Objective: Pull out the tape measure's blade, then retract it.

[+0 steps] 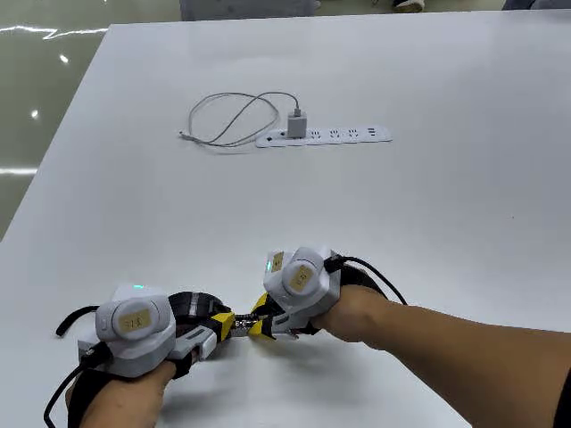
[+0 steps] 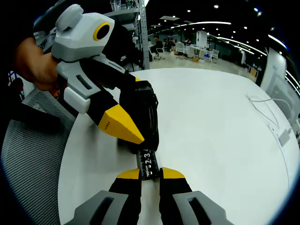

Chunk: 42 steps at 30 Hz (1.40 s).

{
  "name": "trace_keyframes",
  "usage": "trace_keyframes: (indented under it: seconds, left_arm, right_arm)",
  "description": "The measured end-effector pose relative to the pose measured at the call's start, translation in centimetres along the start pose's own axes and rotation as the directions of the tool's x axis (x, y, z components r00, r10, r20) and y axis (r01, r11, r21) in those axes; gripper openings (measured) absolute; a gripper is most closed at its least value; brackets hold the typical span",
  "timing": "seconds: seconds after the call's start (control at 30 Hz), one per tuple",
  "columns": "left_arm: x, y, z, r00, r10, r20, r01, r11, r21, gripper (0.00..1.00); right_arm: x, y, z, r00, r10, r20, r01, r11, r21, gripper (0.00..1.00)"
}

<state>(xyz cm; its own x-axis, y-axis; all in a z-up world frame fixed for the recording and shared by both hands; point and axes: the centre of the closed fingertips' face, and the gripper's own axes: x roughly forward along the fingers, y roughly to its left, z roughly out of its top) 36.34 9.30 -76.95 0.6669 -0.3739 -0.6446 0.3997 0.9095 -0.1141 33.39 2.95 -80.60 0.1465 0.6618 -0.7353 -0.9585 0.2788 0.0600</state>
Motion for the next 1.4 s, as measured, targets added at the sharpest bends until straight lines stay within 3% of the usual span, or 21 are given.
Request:
trace_keyframes:
  seconds: [1.4]
  left_arm:
    - [-0.05, -0.06, 0.00, 1.0000, -0.004, -0.002, 0.004, 1.000, -0.006, 0.57]
  right_arm:
    - [0.89, 0.28, 0.97, 1.0000, 0.009, 0.000, -0.009, 1.000, -0.005, 0.10]
